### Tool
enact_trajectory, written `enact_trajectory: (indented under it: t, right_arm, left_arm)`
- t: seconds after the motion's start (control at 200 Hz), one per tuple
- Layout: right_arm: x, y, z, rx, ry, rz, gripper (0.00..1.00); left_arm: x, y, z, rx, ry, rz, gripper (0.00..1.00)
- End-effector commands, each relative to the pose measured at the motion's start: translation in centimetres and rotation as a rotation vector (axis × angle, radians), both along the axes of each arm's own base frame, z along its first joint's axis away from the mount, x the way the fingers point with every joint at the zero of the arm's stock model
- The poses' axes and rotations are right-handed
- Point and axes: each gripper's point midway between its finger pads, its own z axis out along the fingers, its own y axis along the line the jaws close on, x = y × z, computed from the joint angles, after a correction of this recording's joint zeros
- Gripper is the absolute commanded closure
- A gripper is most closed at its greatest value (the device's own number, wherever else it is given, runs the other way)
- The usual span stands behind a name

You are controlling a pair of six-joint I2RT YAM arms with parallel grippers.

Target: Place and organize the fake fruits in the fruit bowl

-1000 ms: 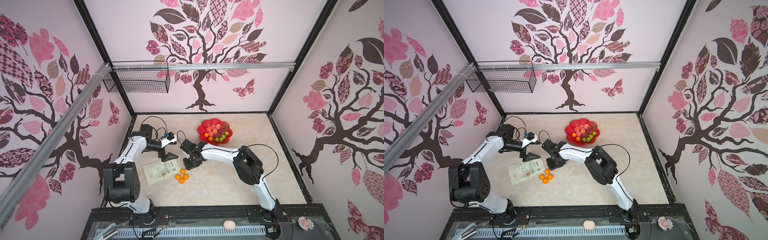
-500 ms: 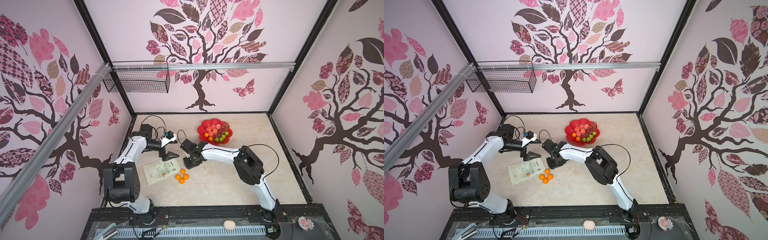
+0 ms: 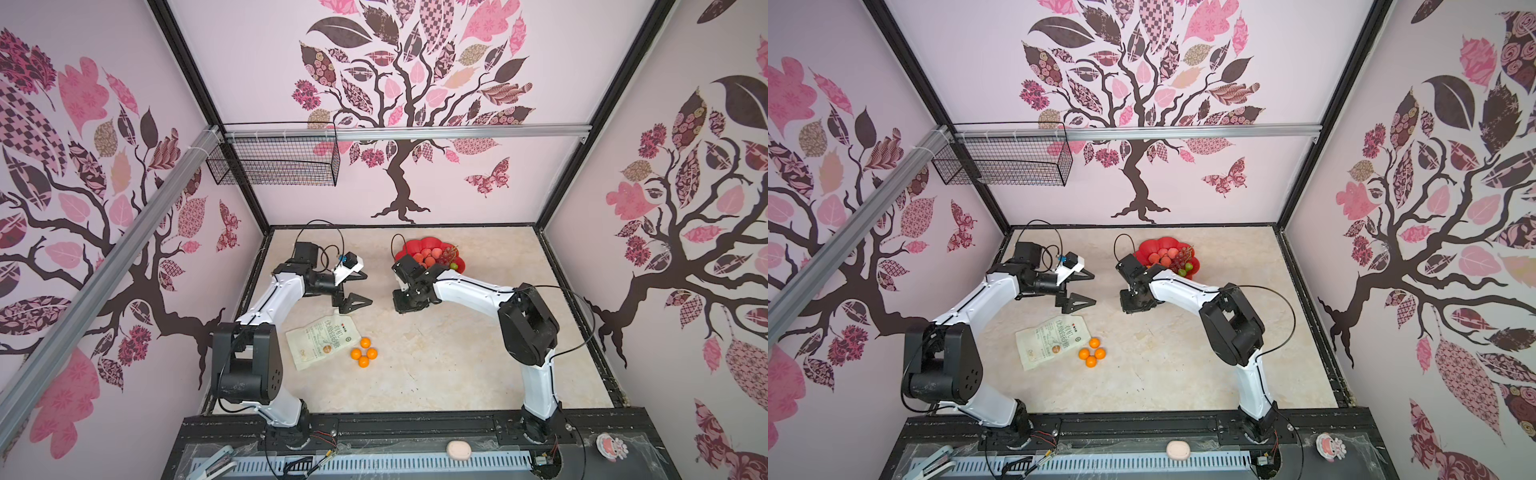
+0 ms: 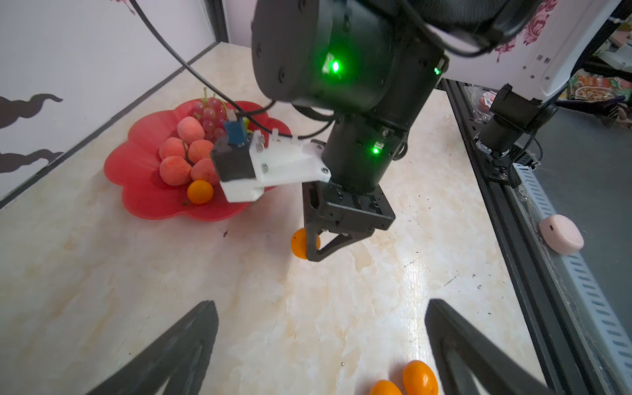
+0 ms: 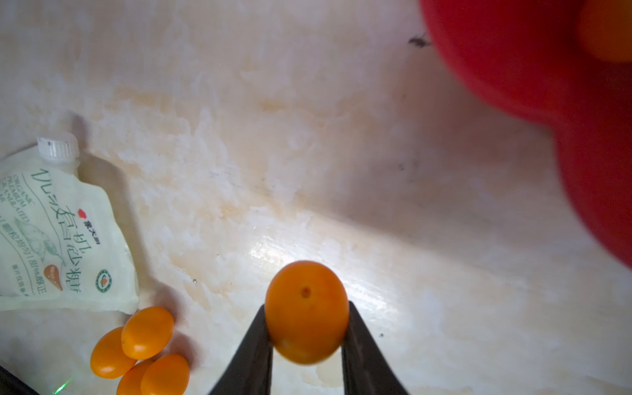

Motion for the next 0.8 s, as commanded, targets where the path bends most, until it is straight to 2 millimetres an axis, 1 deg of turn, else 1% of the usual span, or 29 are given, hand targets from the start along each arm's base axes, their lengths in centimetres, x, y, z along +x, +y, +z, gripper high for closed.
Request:
enact_trajectory:
  t: [0.0,0.225,0.42,0.57,0.795]
  right_arm:
    - [1.2,-1.6,2.6,0.017,-0.049,-0.037,0.68]
    - [4.5,-5.5,3.9,0.029,-0.082,-0.130,0.68]
    - [6.7,-7.9,4.0,0.030,-0.086,-0.188,0.68]
    - [8.0,-8.9,3.9,0.027,-0.088,-0.209,0.68]
    - [9.4,-9.5,3.1,0.012,-0.076,-0.222,0.68]
  left_arm:
    - [0.8,-1.5,-1.6,0.016,0.048,0.034,0.02]
    - [2.0,-4.4,-3.3,0.069,0.053,0.093,0.01]
    - [2.8,-6.5,-4.6,0.102,0.041,0.125,0.01]
    - [3.0,-7.8,-5.5,0.135,0.023,0.133,0.02]
    - [4.6,-8.5,-6.3,0.164,0.007,0.236,0.02]
